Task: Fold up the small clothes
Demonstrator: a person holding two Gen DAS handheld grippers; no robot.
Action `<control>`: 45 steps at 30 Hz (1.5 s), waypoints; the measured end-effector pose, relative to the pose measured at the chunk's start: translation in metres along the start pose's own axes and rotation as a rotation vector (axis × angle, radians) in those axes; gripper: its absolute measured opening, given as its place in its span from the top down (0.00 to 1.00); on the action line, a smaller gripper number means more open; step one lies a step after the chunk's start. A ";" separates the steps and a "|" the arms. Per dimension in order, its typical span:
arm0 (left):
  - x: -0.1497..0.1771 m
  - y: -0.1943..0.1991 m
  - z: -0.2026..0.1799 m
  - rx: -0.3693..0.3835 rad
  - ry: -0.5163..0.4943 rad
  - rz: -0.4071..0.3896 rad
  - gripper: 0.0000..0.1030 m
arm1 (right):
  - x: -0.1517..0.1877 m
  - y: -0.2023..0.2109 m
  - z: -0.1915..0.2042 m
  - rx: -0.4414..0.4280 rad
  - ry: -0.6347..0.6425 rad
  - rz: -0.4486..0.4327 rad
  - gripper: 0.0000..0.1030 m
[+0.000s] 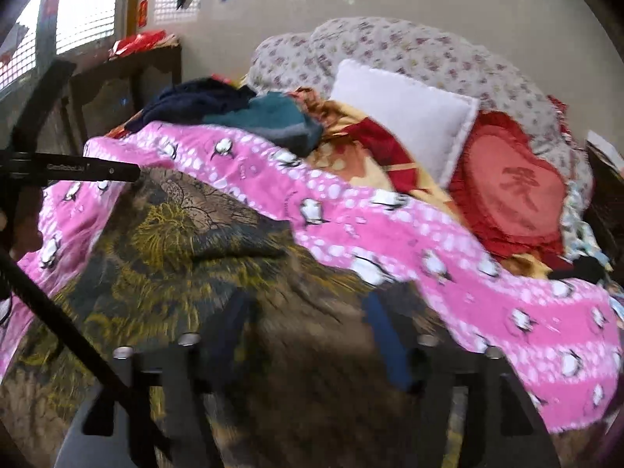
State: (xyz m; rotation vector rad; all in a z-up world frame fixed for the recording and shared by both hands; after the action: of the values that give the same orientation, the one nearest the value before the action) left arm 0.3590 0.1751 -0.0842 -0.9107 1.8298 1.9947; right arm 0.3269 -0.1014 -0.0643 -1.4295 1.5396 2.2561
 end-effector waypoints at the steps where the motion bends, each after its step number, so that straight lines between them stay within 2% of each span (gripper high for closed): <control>1: 0.003 0.007 -0.003 0.020 -0.005 0.000 0.47 | 0.006 0.016 -0.009 0.033 -0.005 -0.011 0.27; 3: 0.010 0.018 -0.009 0.035 -0.023 -0.013 0.40 | 0.030 0.052 -0.040 0.111 -0.073 -0.033 0.21; 5: 0.020 0.029 -0.020 0.055 -0.056 -0.026 0.36 | 0.063 0.078 -0.076 0.160 -0.200 -0.040 0.20; 8: 0.041 0.036 -0.040 0.077 -0.120 -0.010 0.36 | 0.109 0.094 -0.116 0.179 -0.394 -0.025 0.20; 10: 0.057 0.038 -0.054 0.094 -0.155 0.013 0.36 | 0.127 0.096 -0.127 0.157 -0.484 -0.036 0.20; 13: 0.078 0.035 -0.068 0.087 -0.212 0.038 0.36 | 0.122 0.091 -0.118 0.083 -0.484 -0.072 0.20; 14: 0.085 0.032 -0.072 0.072 -0.236 0.045 0.36 | 0.119 0.086 -0.114 0.103 -0.456 -0.061 0.21; 15: 0.092 0.029 -0.075 0.055 -0.254 0.050 0.36 | 0.118 0.081 -0.112 0.119 -0.435 -0.044 0.37; 16: 0.099 0.024 -0.076 0.036 -0.268 0.059 0.36 | 0.117 0.075 -0.110 0.128 -0.411 -0.021 0.81; 17: 0.103 0.021 -0.076 0.026 -0.274 0.070 0.36 | 0.114 0.071 -0.107 0.127 -0.387 -0.005 0.92; 20: 0.113 0.015 -0.073 0.009 -0.279 0.085 0.36 | 0.103 0.081 -0.110 0.204 -0.322 -0.019 0.96; 23: 0.117 0.011 -0.069 -0.007 -0.278 0.087 0.36 | 0.098 0.098 -0.139 0.294 -0.359 -0.053 0.96; 27: 0.121 0.009 -0.069 -0.033 -0.286 0.083 0.35 | 0.120 0.078 -0.159 0.248 -0.445 0.019 0.94; 29: 0.118 0.014 -0.068 -0.029 -0.280 0.089 0.35 | 0.122 0.089 -0.161 0.271 -0.453 -0.004 0.80; 30: 0.114 0.017 -0.068 -0.019 -0.270 0.090 0.35 | 0.122 0.096 -0.163 0.282 -0.464 -0.019 0.57; 31: 0.110 0.021 -0.069 -0.008 -0.258 0.087 0.35 | 0.121 0.107 -0.164 0.289 -0.476 -0.051 0.42; 32: 0.104 0.024 -0.069 -0.004 -0.249 0.081 0.35 | 0.120 0.121 -0.161 0.287 -0.485 -0.101 0.40; 35: 0.084 0.027 -0.072 -0.014 -0.217 0.049 0.32 | 0.113 0.133 -0.139 0.206 -0.453 -0.138 0.40; 37: 0.072 0.021 -0.077 -0.019 -0.187 0.048 0.29 | 0.113 0.126 -0.122 0.166 -0.413 -0.120 0.42; 38: 0.069 0.016 -0.080 -0.026 -0.182 0.050 0.29 | 0.114 0.116 -0.112 0.149 -0.384 -0.090 0.46; 40: 0.065 0.001 -0.084 -0.060 -0.181 0.064 0.29 | 0.121 0.097 -0.105 0.145 -0.356 -0.028 0.74; 42: 0.066 -0.013 -0.086 -0.088 -0.180 0.093 0.27 | 0.137 0.078 -0.107 0.157 -0.372 0.032 0.76; 45: 0.063 -0.018 -0.087 -0.092 -0.160 0.100 0.23 | 0.158 0.071 -0.115 0.144 -0.412 0.056 0.80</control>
State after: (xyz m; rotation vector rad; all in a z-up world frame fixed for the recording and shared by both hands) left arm 0.3439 0.0812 -0.1371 -0.6740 1.7406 2.1597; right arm 0.2758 -0.2906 -0.1340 -0.8267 1.5752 2.2307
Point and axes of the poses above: each gripper's, at about its wrist camera, not at the fingertips, and y roughly against the way its jaws point, z to its left, x to its underside, the point moved 10 cm from there along -y, roughly the way its jaws point, and after that the axes turned 15 degrees about -x, right-handed, at the moved point
